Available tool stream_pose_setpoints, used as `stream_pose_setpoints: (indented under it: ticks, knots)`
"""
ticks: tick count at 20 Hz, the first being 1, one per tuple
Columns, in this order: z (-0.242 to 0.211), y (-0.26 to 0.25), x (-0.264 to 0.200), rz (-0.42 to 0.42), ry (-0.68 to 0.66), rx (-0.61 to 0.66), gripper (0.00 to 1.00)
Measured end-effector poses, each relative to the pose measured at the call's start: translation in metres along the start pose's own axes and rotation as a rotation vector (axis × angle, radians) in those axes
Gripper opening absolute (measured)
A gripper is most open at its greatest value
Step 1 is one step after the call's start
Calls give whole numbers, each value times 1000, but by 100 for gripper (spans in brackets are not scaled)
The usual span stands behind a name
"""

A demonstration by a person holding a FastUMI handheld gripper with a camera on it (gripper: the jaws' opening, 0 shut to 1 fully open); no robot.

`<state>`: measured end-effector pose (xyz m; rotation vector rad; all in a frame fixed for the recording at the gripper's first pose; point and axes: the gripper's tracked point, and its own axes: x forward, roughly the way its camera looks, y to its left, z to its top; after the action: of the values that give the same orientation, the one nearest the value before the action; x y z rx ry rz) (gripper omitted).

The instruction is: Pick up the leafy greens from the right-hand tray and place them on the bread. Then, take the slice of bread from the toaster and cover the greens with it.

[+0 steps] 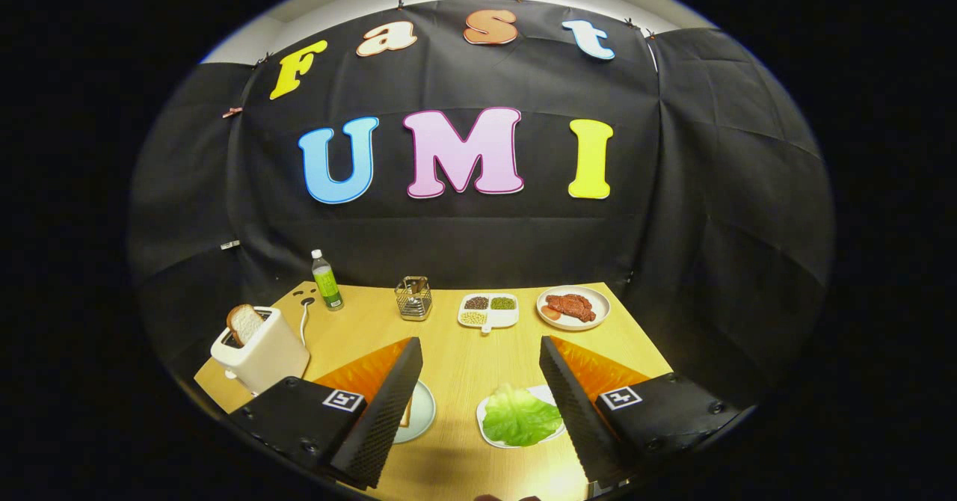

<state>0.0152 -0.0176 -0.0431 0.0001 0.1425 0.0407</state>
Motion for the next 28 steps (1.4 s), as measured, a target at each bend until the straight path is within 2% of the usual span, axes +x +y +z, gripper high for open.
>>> stream_pose_setpoints:
  ticks: [5, 13, 20, 28]
  knots:
    - [-35, -11, 15, 22, 73, -19, 98]
    - [-107, -29, 53, 109, 238, -44, 98]
    - [-189, -50, 94, 102, 405, -47, 98]
    - [-241, -59, 122, 94, 487, -98, 99]
